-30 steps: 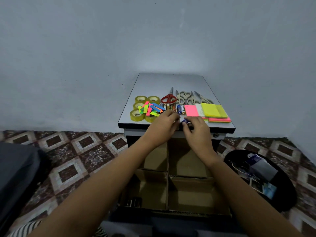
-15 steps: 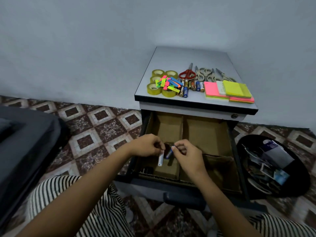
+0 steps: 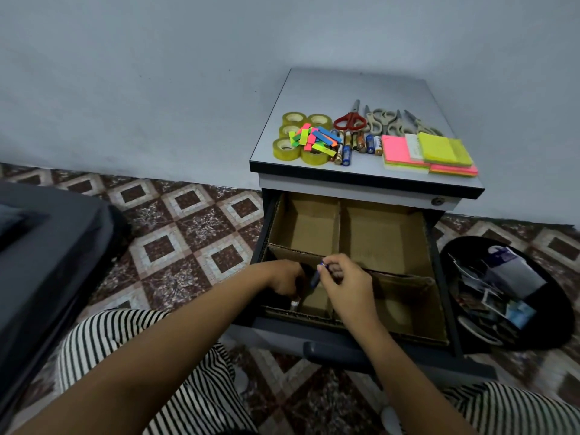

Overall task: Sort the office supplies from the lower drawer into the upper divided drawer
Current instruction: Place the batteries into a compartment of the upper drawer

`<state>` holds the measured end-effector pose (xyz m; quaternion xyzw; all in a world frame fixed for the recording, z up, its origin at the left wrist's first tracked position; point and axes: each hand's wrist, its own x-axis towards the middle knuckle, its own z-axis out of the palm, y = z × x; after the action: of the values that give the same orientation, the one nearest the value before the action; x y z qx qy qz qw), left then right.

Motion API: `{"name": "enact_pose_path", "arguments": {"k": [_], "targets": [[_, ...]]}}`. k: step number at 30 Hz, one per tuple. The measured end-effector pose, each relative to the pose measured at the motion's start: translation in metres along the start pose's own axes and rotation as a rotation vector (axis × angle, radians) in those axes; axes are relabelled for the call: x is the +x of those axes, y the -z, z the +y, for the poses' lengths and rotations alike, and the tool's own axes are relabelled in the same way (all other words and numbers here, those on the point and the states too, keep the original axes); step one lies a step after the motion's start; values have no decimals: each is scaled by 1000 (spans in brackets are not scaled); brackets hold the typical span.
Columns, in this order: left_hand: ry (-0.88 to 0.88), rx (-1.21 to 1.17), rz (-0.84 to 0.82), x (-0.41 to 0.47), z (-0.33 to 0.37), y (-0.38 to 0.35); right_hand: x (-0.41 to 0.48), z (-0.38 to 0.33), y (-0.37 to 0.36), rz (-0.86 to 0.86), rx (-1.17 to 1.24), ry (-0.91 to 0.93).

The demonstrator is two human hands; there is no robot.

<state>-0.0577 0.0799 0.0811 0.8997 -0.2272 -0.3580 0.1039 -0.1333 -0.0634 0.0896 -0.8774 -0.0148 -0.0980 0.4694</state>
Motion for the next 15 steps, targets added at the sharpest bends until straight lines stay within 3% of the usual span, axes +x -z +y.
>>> {"name": "enact_pose_path", "arguments": {"k": [15], "targets": [[27,284,-41,8,-1,0,1,3,-1,-2,15,-14]]}}
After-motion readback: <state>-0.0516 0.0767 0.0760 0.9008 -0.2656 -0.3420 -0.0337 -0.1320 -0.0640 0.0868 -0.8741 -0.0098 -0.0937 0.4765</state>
